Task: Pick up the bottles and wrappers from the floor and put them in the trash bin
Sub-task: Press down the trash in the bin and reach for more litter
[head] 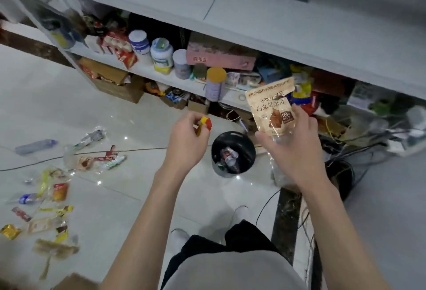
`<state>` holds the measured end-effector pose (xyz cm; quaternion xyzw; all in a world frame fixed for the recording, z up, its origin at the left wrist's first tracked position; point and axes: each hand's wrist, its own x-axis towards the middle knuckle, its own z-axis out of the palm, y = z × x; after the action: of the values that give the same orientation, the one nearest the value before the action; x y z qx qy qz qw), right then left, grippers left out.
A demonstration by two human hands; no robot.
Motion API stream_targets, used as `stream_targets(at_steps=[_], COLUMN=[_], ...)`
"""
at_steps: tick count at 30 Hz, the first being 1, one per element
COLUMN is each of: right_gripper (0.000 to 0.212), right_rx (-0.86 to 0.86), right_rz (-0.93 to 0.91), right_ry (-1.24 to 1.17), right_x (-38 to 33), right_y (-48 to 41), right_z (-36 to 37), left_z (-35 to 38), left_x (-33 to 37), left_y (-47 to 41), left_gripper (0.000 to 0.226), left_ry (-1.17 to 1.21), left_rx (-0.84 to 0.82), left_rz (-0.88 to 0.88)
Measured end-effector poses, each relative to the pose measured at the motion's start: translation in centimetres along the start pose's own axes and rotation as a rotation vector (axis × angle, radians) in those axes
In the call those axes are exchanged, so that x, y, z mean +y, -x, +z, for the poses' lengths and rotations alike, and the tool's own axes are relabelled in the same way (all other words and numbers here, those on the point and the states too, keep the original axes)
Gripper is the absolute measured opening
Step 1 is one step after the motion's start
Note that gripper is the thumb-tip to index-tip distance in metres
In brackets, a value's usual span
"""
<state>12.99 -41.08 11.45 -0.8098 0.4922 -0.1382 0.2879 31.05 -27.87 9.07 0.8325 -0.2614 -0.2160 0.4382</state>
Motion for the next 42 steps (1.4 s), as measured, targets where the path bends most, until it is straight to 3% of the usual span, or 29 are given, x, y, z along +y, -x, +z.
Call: stream_targets(at_steps=[5, 9, 22, 26, 35, 42], right_gripper=[0.102, 0.104, 0.101, 0.105, 0.120, 0.094], right_rx=[-0.018, -0.035, -0.050, -0.105, -0.101, -0.010], right_rz=[0.143, 0.243, 0.320, 0.366, 0.331, 0.247], right_ry=[-0.011, -0.045, -0.074, -0.086, 0.012, -0.006], right_x=[8.1, 14.5, 31.1, 33.8, 34.1, 31.1], right_y=[-4.5, -7.4, -12.0, -13.4, -16.3, -15.9], right_z=[-0.4, 3.0, 29.8, 35.4, 41.5, 38.8], left_z=[9.2, 15.5, 34.8, 37.0, 36.3, 33.5], left_x=[1.6, -1.4, -25.6, -31.0, -35.3, -32.6], left_y=[-3.3, -6.3, -17.8, -18.9, -19.0, -18.5], left_gripper=[0.007, 0.011, 0.009, 0.028, 0.027, 0.027], left_ry=[0.029, 0.057, -0.085, -0.104, -0.153, -0.129], left_rx=[-0.091, -0.102, -0.215, -0.243, -0.233, -0.203], left_rz=[-0.059, -0.104, -0.221, -0.224, -0.237, -0.235])
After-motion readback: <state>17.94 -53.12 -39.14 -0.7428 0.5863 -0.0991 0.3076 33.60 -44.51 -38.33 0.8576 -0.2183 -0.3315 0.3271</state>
